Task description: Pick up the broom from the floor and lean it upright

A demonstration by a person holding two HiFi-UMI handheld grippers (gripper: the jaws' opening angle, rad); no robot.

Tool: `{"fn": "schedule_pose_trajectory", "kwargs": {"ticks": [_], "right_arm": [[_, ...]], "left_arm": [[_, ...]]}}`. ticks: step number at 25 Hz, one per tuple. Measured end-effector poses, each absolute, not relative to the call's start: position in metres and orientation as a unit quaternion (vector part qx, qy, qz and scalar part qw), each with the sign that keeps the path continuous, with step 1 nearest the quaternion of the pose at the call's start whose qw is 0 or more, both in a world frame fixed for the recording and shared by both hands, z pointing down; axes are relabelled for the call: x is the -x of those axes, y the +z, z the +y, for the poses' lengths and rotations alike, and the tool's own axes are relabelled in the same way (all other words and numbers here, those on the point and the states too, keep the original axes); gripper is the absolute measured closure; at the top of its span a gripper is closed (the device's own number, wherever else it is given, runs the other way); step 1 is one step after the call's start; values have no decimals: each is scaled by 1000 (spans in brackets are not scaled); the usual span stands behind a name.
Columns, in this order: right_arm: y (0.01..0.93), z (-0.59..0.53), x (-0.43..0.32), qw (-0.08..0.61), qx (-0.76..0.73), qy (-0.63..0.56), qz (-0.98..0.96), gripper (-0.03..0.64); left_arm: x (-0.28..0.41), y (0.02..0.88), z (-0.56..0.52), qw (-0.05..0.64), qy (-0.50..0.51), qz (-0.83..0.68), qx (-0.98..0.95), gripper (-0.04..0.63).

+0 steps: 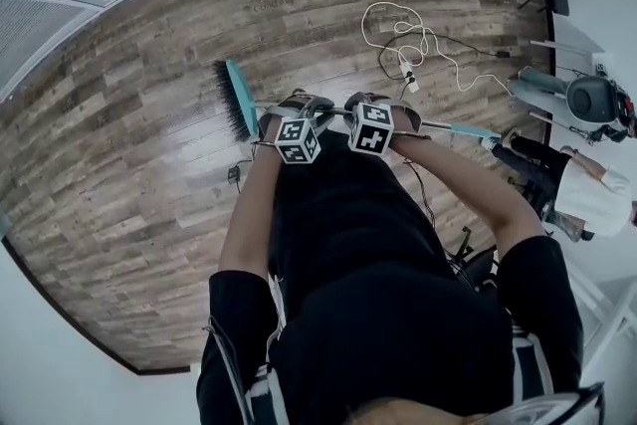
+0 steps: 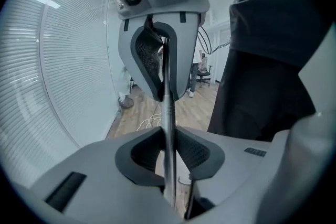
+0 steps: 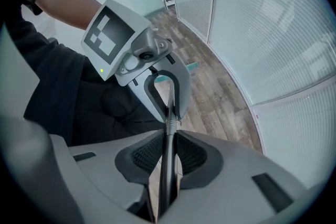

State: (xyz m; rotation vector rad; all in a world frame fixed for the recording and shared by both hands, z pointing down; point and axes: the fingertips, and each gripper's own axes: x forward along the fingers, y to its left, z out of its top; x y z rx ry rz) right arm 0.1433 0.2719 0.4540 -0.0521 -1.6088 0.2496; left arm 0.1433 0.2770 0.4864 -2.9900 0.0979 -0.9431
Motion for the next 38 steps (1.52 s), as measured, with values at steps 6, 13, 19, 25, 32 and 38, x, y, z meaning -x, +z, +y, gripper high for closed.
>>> {"fn": "schedule_pose_trajectory", "kwargs": {"ticks": [6, 13, 19, 25, 32, 38], "right_arm": [[447, 259, -131, 690, 36, 97, -716, 534], [417, 237, -101, 638, -8, 78, -766, 484], [264, 214, -11, 337, -136, -13, -931, 463], [196, 217, -58, 202, -330, 28, -922, 465], [154, 164, -94, 130, -411, -22, -902, 445], [141, 177, -71, 105, -374, -58, -920, 433]], "left_arm": [[-136, 484, 265, -10, -304, 42, 952, 497], [-128, 455, 250, 5, -286, 38, 958, 499], [-126, 408, 208, -20, -221, 90, 971, 499], [-123, 357, 155, -51, -157, 138, 977, 499], [-134, 336, 151, -15, -163, 128, 978, 499], [-141, 314, 154, -34, -128, 137, 982, 499]]}}
